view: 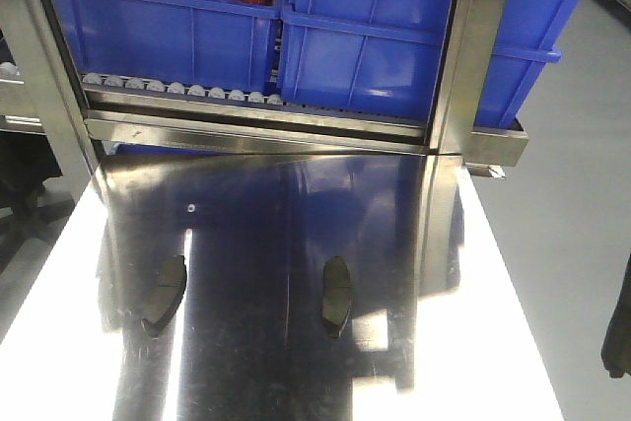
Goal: Move and align brake pads A on conveyor
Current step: 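Lift the brake pad with the right gripper away from the table, then drive the base away from the table holding both brake pads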
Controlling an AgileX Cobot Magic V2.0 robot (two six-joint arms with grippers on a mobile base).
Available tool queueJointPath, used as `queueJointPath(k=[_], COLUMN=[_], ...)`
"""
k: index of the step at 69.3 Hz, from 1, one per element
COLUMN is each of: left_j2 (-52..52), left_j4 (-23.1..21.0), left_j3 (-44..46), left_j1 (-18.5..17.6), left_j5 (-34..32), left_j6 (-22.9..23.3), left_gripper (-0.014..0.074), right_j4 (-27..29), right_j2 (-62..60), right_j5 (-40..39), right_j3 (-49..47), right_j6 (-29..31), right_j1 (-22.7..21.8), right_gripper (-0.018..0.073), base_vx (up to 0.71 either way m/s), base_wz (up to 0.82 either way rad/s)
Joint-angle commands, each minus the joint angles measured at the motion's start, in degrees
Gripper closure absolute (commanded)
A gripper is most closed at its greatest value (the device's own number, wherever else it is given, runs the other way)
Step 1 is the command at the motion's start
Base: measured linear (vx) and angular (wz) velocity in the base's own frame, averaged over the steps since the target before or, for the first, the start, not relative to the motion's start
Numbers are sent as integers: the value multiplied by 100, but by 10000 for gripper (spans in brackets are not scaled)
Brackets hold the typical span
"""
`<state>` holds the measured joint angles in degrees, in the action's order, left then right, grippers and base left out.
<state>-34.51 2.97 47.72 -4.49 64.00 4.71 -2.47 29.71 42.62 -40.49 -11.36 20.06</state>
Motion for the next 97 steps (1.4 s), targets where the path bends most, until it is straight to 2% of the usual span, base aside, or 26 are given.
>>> queueJointPath(k=[1,69,97], left_j2=[0,0,0], left_j4=[12,12,12], left_j3=[154,154,154], left_j1=[-35,-35,-35], left_j5=[-391,-391,-391], left_j6=[44,44,44], left_gripper=[603,603,603], right_j4=[-23,-23,-23], right_j2=[16,16,16], right_j5=[-498,-506,-501], right_j3=[-167,-167,-167], right_j6=[50,50,50], right_j1=[-18,-18,-18], right_gripper=[568,568,568], base_vx=[0,0,-5], base_wz=[0,0,20])
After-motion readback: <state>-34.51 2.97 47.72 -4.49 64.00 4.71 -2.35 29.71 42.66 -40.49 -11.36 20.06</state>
